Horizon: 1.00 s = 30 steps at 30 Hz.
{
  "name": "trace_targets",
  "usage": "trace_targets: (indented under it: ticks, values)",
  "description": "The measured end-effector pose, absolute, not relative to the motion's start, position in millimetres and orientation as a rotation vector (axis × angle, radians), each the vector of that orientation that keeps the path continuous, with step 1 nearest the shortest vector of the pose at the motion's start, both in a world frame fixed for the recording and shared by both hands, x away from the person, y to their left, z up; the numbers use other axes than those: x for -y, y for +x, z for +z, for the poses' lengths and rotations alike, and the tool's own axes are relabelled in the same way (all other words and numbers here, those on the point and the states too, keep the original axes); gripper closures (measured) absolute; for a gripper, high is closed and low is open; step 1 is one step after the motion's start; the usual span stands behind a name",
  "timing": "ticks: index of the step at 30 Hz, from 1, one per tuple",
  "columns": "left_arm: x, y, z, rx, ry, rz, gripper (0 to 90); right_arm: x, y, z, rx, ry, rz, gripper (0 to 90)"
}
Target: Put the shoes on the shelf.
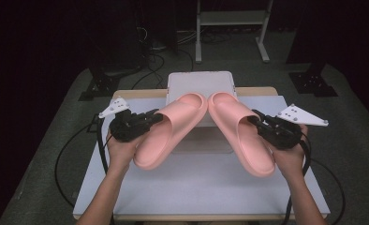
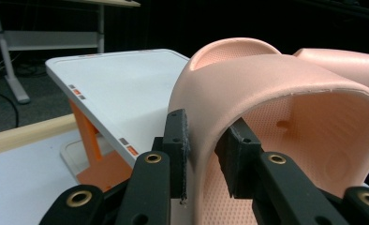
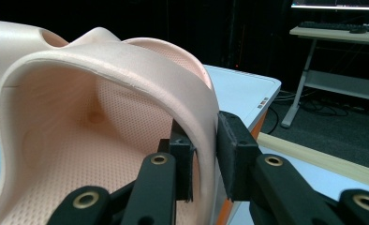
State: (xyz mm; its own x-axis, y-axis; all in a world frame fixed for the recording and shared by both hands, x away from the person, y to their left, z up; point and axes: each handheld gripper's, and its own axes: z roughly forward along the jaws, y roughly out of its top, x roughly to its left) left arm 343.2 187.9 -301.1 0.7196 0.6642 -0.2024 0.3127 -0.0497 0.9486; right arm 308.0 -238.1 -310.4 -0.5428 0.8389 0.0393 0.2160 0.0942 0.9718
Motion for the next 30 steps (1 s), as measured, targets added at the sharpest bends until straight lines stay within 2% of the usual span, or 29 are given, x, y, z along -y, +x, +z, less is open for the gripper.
trace_targets:
  ticks: [30]
  values:
    - [-177, 380, -288, -0.866, 1.693, 0.398, 73.5, 233, 342, -300, -1.823, 1.045, 1.431, 75.7]
